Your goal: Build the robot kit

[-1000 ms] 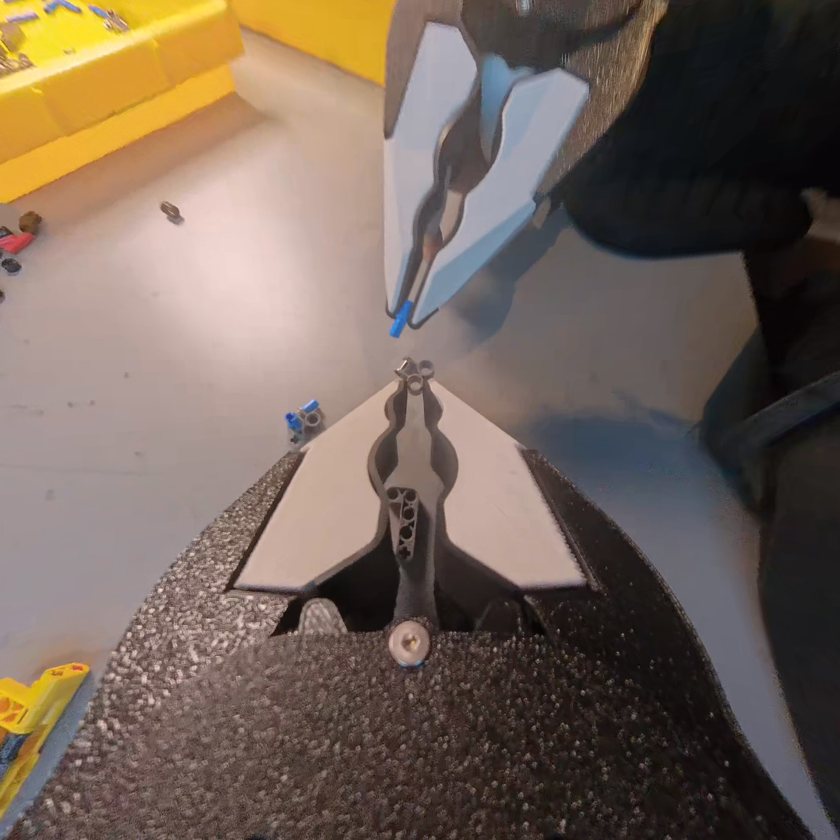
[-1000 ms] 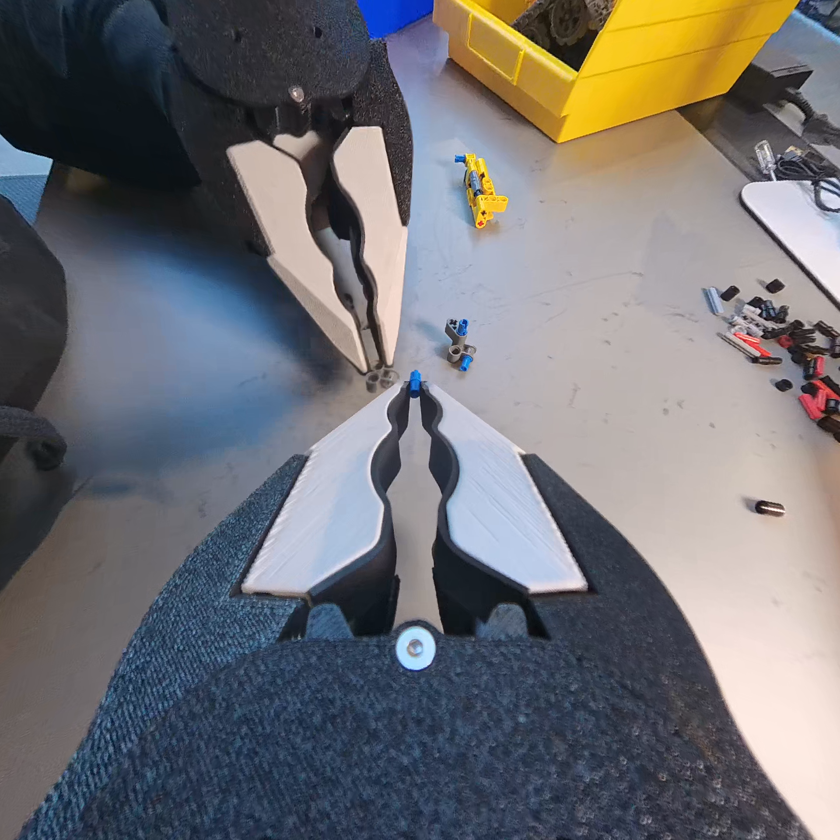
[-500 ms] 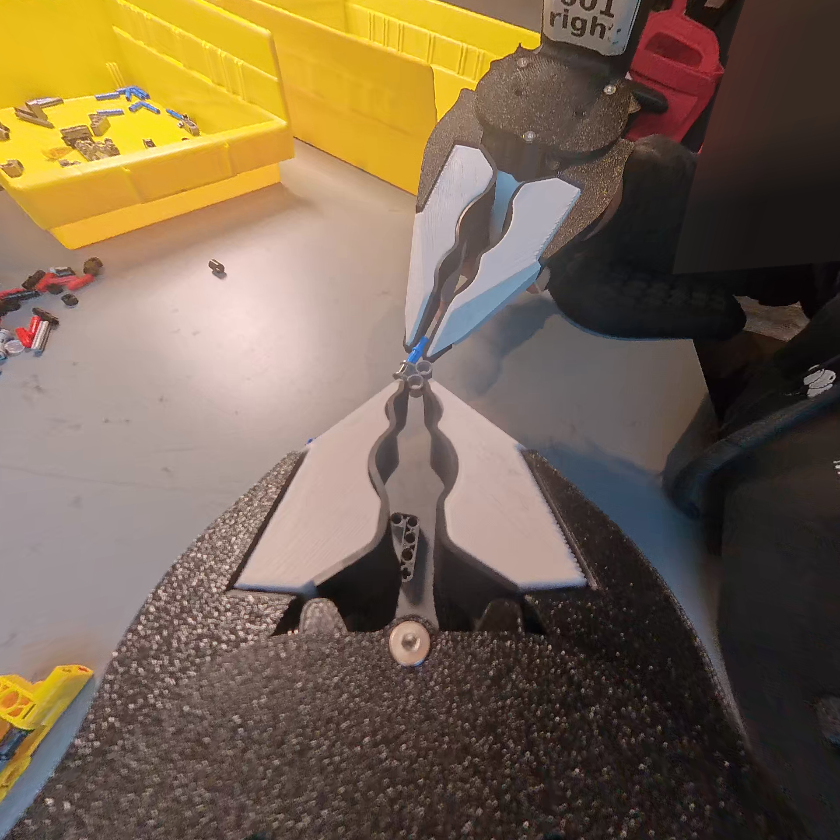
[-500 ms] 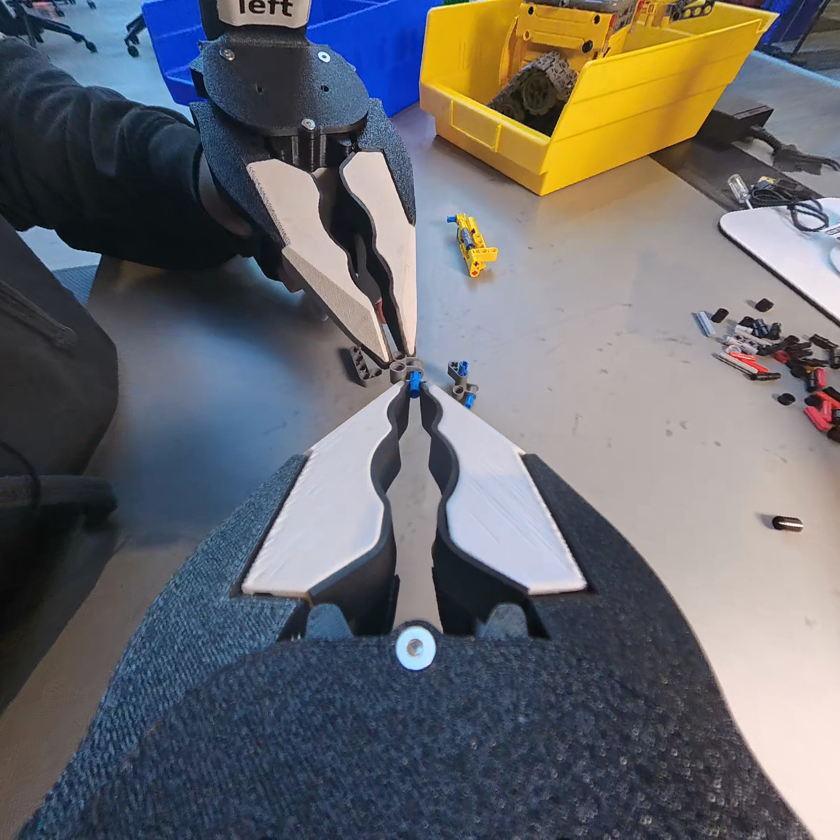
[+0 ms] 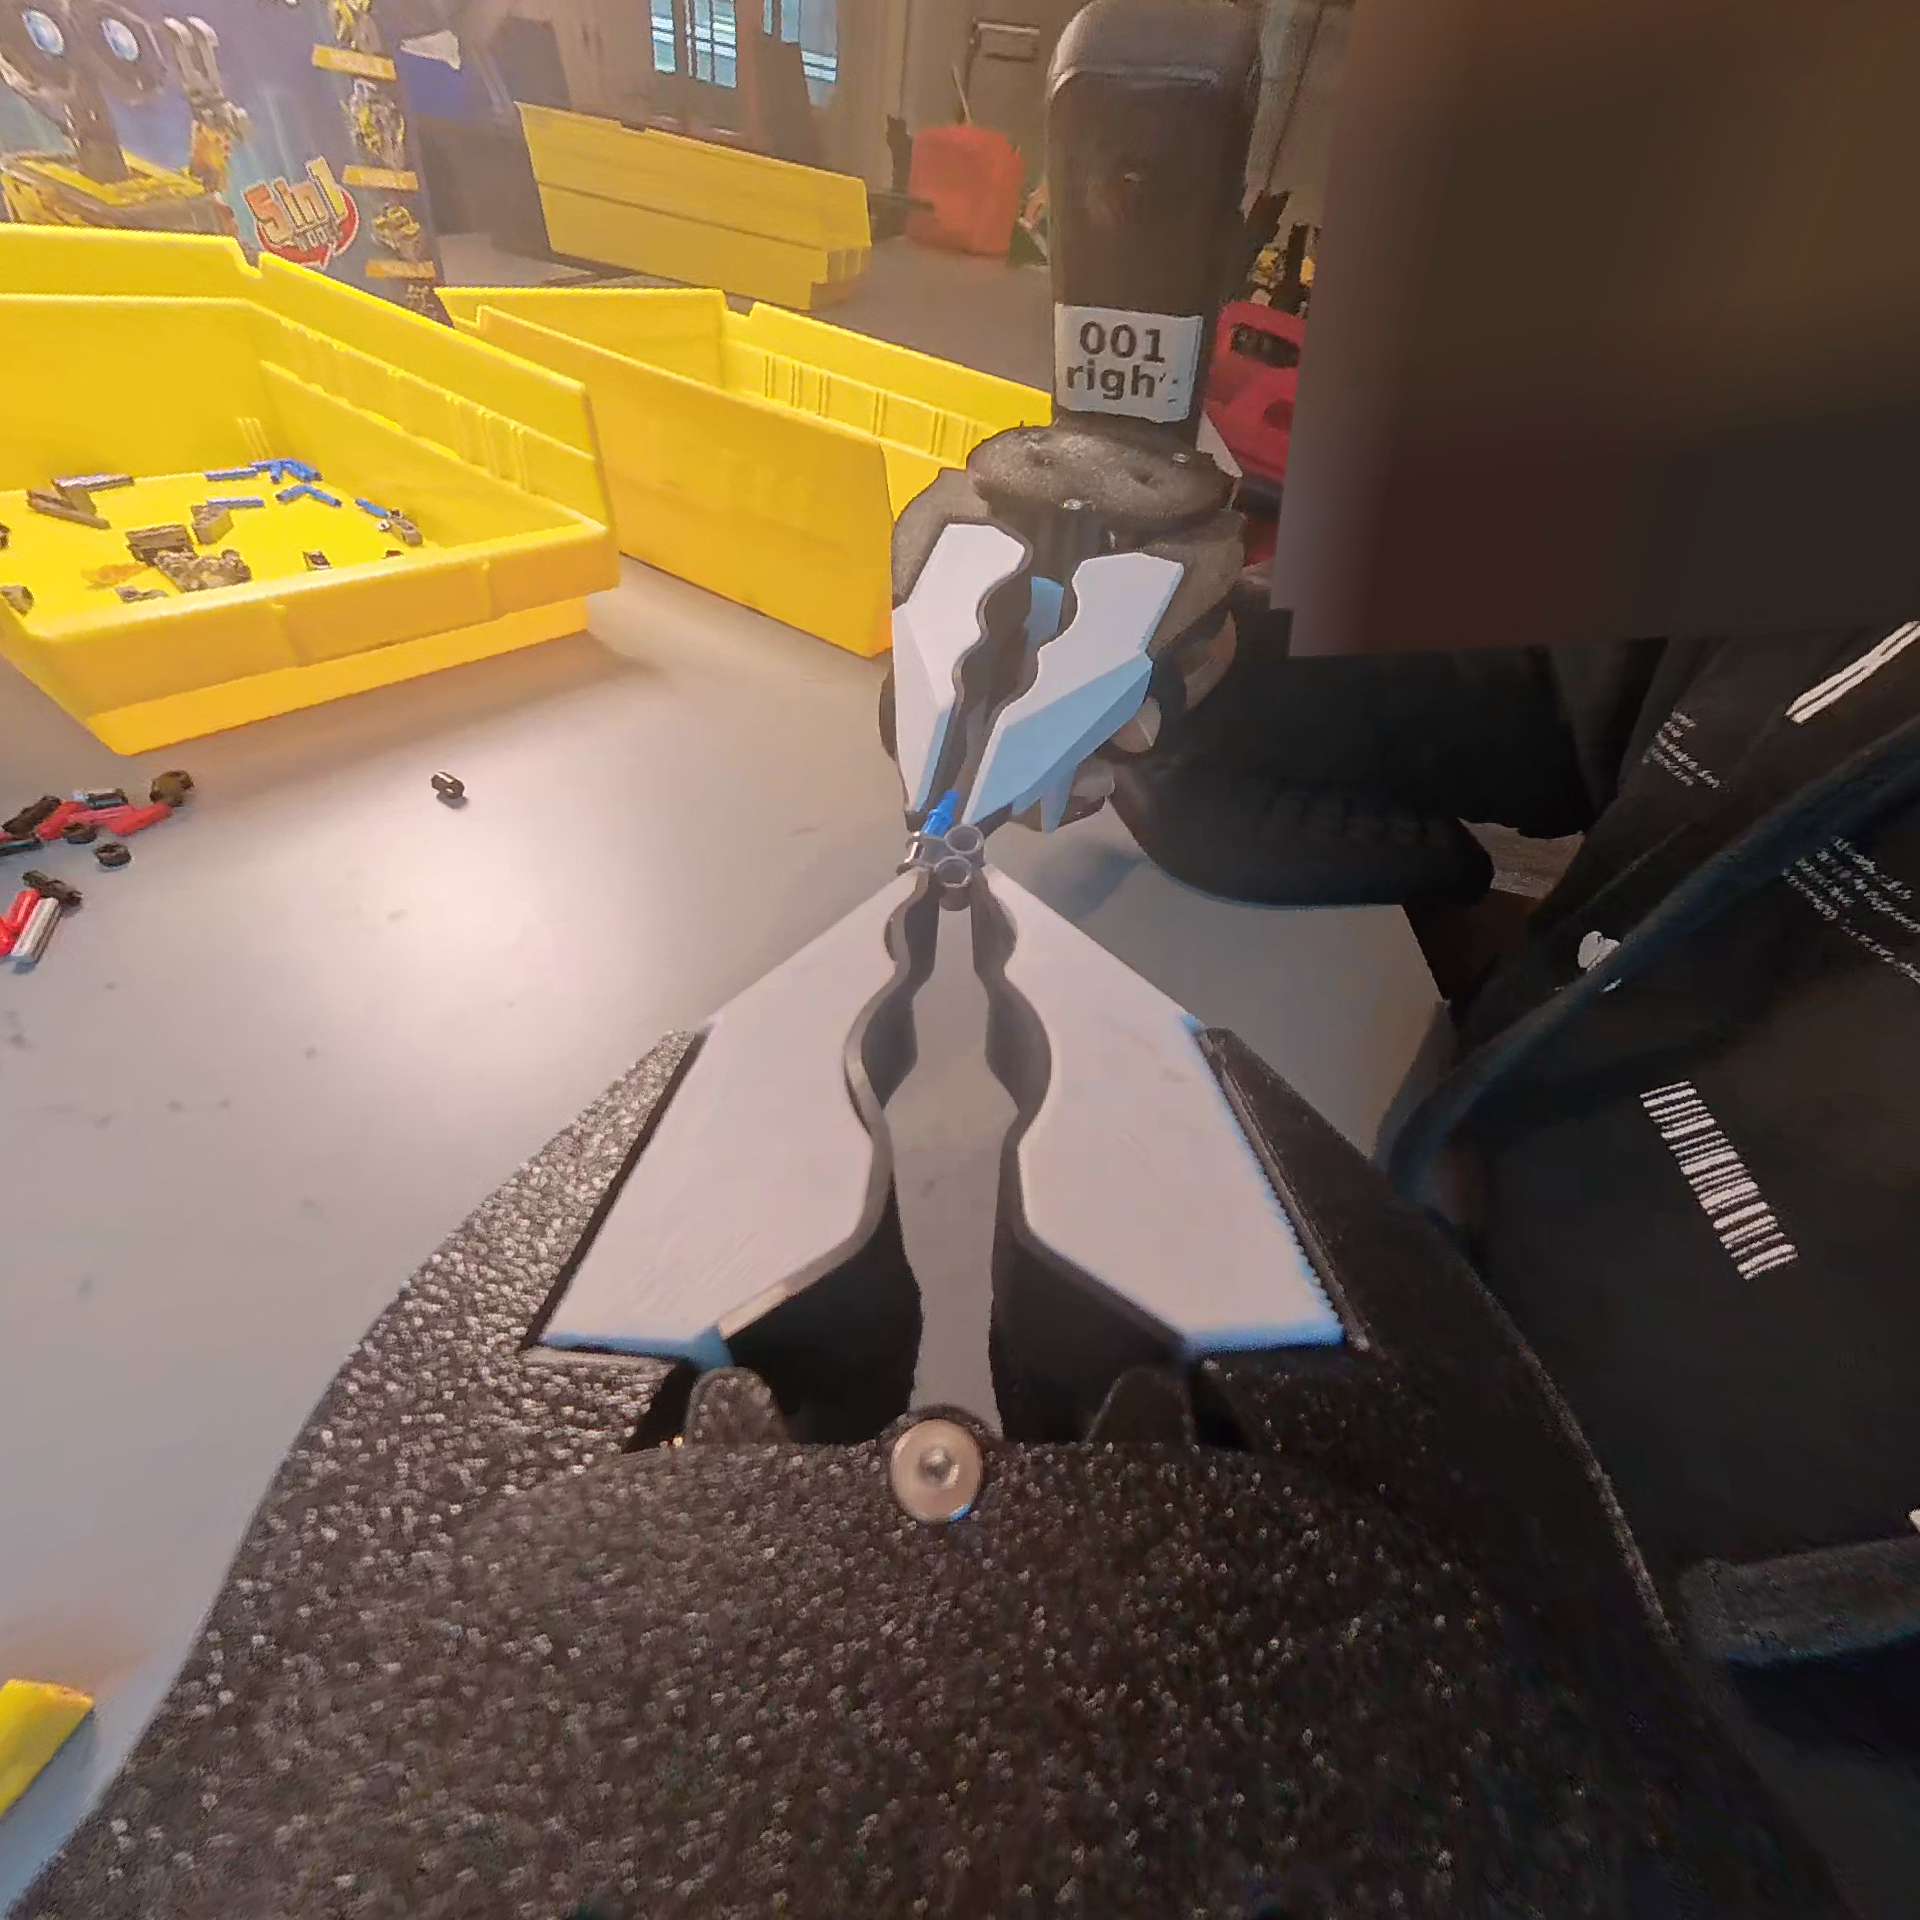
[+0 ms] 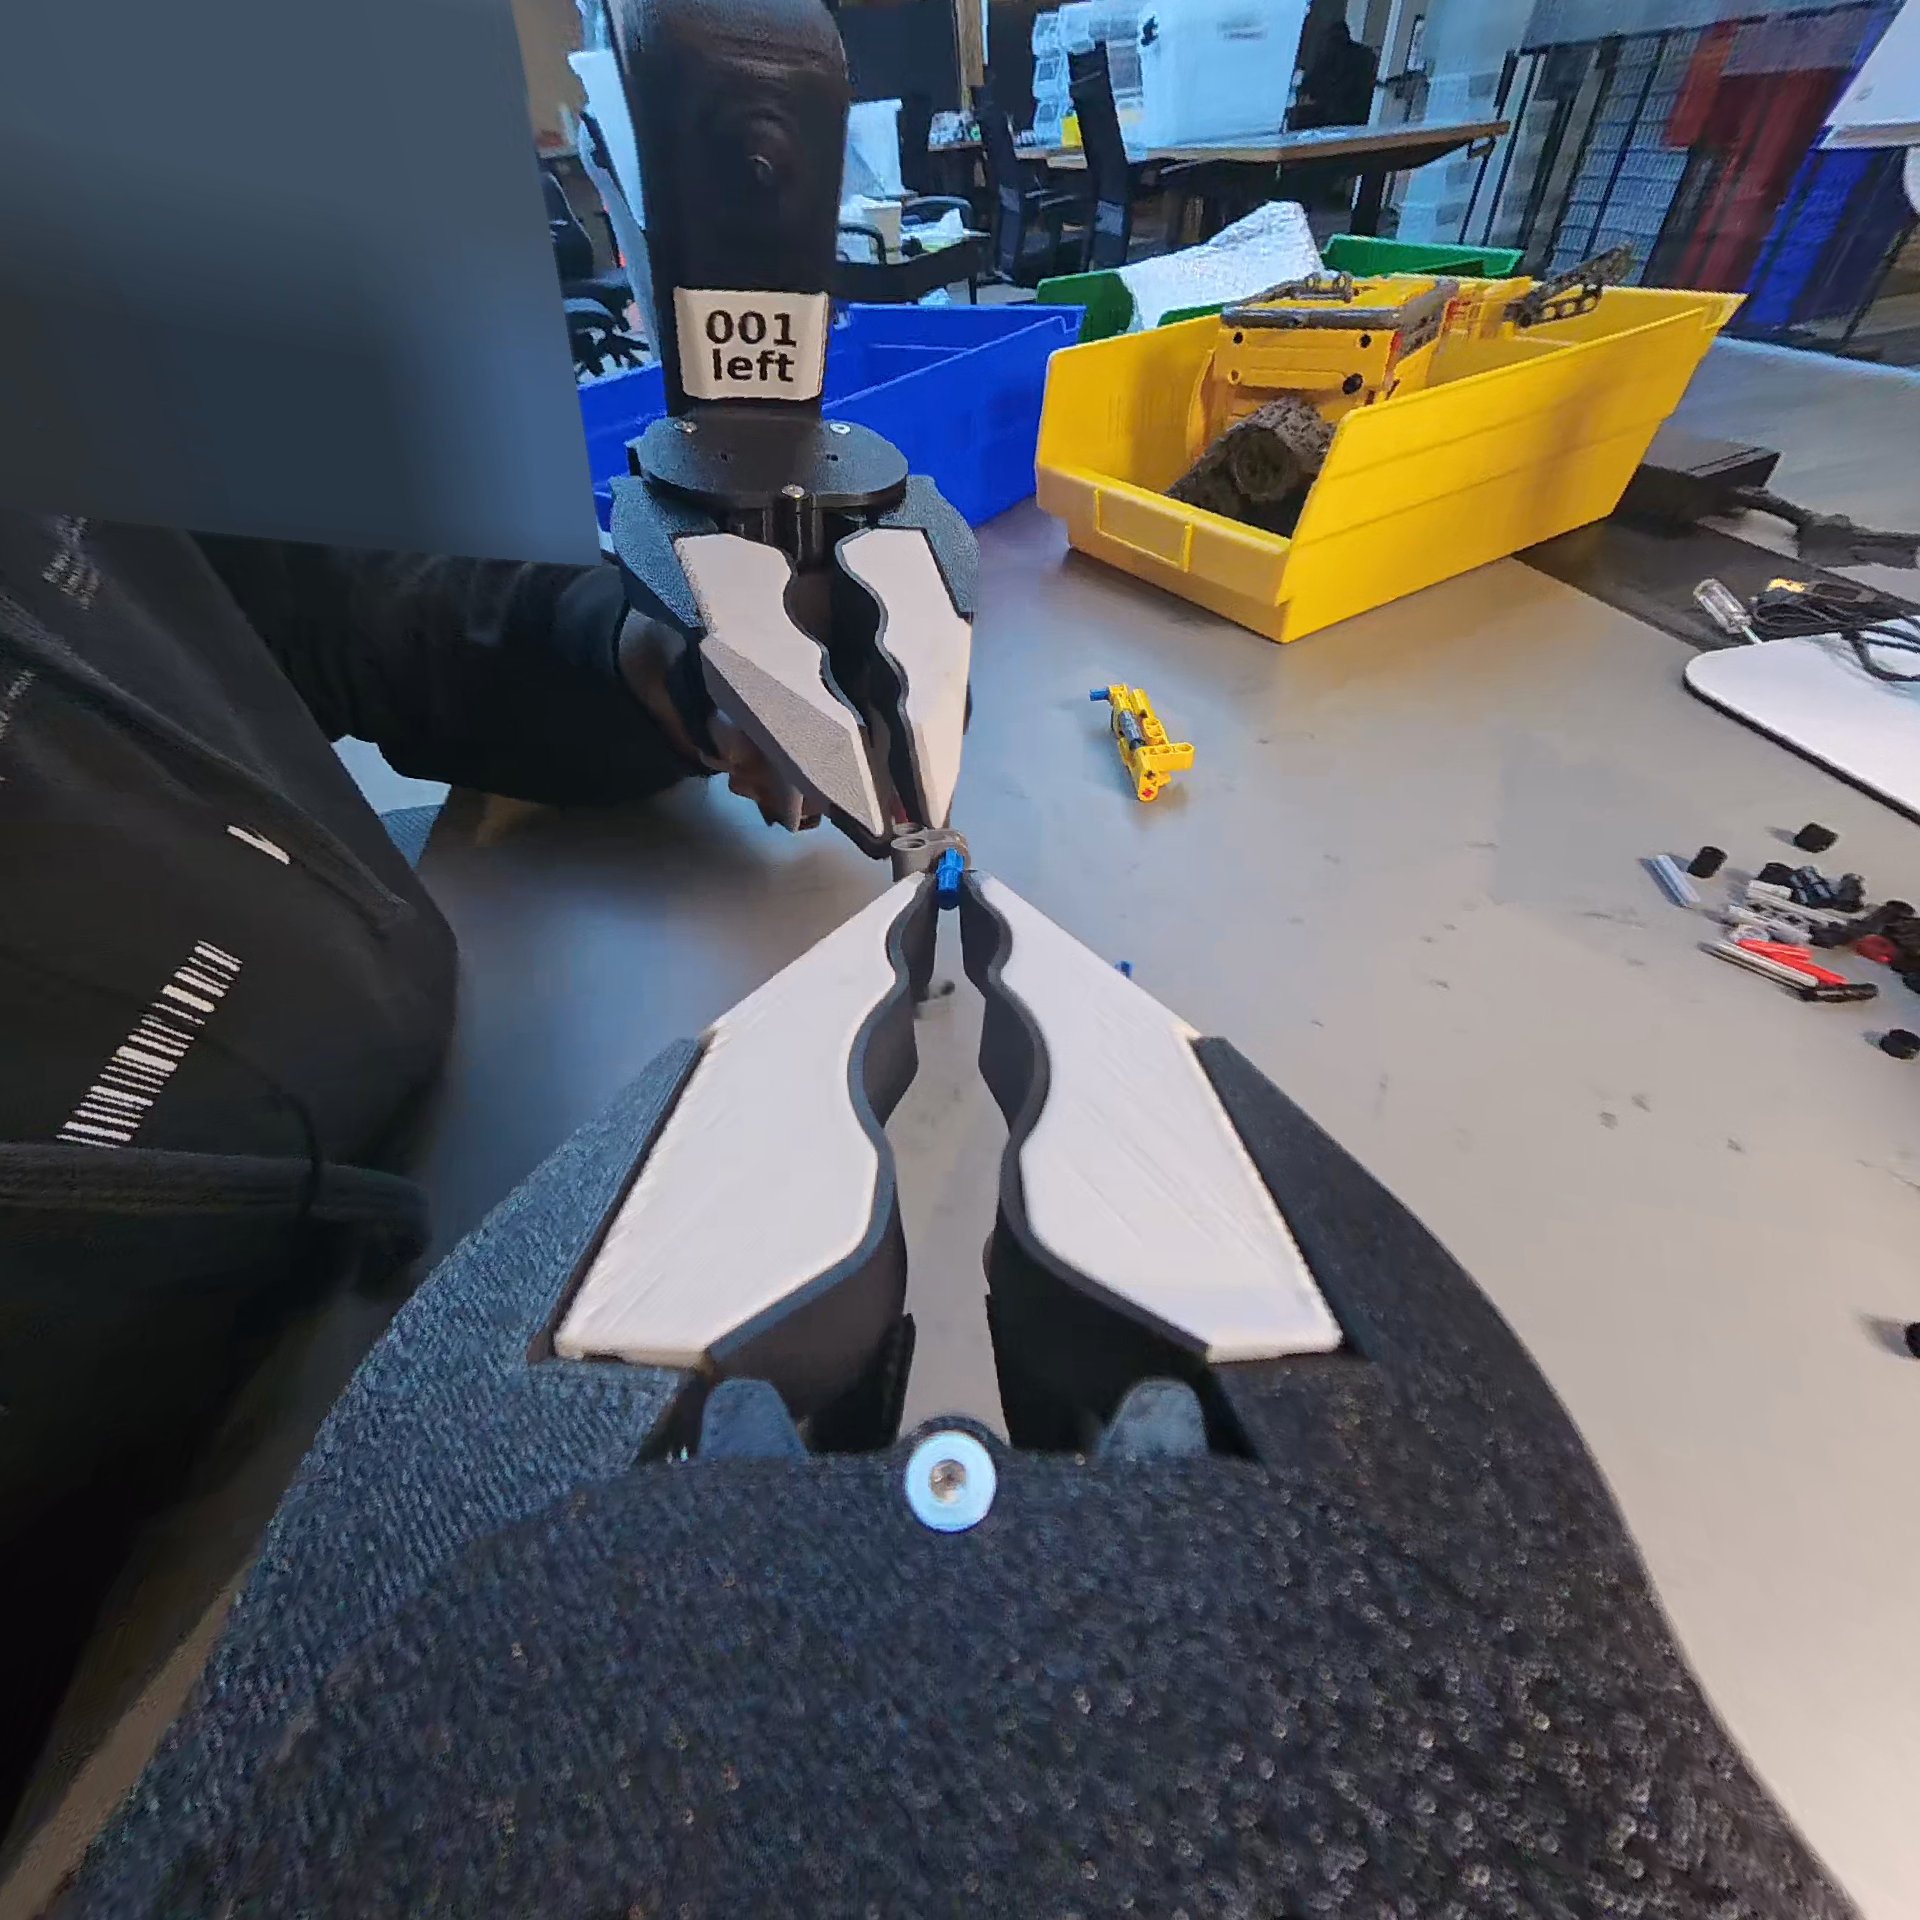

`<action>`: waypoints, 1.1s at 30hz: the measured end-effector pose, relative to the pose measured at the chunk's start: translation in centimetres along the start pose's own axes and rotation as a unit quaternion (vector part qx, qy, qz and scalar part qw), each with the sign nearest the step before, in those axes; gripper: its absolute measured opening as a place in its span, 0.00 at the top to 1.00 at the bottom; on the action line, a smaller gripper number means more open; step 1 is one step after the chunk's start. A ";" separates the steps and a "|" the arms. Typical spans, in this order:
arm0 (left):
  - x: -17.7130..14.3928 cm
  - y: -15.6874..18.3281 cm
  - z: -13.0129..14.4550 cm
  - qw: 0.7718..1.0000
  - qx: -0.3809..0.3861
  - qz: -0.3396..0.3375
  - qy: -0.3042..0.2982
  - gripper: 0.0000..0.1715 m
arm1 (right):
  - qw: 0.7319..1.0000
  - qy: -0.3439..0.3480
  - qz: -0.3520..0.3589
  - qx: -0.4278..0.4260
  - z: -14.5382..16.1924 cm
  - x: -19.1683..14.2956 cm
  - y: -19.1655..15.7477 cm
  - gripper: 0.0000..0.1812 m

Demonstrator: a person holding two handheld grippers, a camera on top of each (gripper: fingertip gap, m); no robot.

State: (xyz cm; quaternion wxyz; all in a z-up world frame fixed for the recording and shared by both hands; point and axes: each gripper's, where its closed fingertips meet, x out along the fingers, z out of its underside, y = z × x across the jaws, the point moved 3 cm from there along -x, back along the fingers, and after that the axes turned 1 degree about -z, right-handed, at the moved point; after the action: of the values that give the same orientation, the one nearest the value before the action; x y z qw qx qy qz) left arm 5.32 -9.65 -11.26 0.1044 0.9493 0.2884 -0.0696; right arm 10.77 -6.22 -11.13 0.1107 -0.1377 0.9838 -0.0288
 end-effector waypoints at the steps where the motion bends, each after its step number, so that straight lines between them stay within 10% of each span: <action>1: -0.1 0.1 -0.1 1.000 0.002 0.004 0.003 0.97 | 1.000 0.006 -0.007 0.005 -0.1 -0.1 -0.1 0.98; 33: -1.3 5.9 1.0 0.971 0.134 0.197 -0.034 0.97 | 0.971 0.009 -0.238 -0.008 0.4 0.1 -6.6 0.86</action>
State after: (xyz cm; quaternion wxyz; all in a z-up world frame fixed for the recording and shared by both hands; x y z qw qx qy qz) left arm 7.52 -15.37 -11.07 -0.0024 0.9898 0.0800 -0.1176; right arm 12.48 -12.63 -10.96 0.0902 -0.3686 0.9240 -0.0473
